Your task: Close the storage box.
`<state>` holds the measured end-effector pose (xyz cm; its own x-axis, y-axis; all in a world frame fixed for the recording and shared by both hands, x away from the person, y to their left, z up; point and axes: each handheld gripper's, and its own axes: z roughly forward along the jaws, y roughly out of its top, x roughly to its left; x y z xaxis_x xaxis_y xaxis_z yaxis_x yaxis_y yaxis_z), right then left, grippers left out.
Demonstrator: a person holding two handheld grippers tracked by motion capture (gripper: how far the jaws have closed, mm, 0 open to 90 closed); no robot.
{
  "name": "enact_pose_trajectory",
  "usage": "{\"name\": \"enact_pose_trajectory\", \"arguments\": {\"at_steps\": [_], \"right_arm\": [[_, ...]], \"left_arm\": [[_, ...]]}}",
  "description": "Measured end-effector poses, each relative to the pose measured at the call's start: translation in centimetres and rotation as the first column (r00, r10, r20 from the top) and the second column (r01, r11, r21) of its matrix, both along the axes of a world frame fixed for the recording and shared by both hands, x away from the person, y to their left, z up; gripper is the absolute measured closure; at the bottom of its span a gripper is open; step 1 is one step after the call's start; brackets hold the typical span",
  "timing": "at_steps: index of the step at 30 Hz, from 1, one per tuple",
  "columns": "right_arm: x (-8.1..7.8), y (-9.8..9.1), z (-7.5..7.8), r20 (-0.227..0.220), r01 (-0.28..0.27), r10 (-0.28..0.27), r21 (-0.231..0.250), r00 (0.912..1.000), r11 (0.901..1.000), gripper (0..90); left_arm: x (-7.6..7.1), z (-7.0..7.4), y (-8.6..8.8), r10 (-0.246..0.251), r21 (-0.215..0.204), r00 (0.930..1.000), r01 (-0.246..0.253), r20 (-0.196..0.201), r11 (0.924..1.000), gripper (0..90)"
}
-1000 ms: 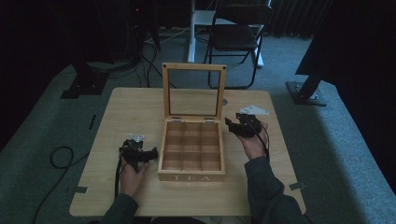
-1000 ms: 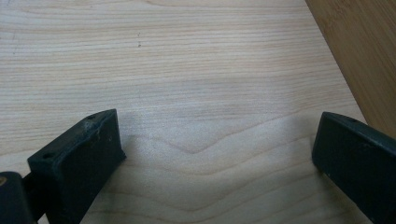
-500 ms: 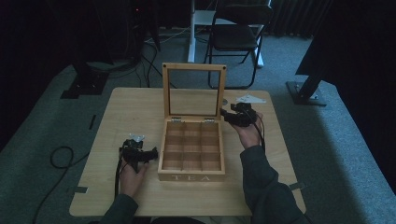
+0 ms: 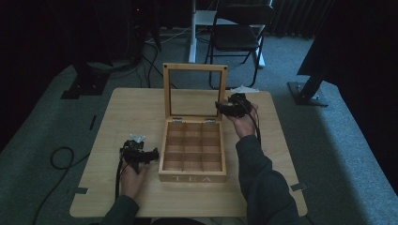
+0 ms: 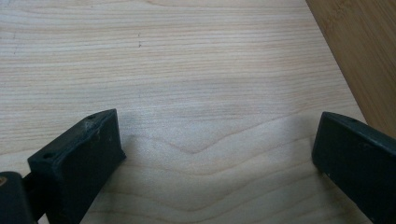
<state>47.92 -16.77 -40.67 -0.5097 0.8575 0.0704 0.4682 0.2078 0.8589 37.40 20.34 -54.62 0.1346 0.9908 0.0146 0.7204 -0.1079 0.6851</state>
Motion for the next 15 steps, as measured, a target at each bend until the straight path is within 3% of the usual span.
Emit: {"name": "enact_pose_trajectory", "arguments": {"at_steps": [5, 13, 15], "right_arm": [[0.9, 0.1, 0.1, -0.007, -0.016, 0.016, 0.043, 0.9998, 0.9989, 31.7], [2.2, 0.3, 0.5, -0.010, -0.018, 0.018, 0.030, 0.9998, 0.9994, 31.5], [2.6, 0.3, 0.7, -0.010, -0.021, 0.022, 0.045, 0.9997, 0.9988, 32.0]], "left_arm": [[0.0, 0.0, 0.0, 0.000, 0.000, 1.0000, 0.000, 0.000, 1.0000, 1.6], [0.0, 0.0, -0.1, 0.007, 0.000, 1.0000, -0.007, 0.000, 1.0000, 1.6], [0.0, 0.0, -0.1, 0.008, -0.001, 1.0000, -0.008, 0.000, 1.0000, 1.6]]}}
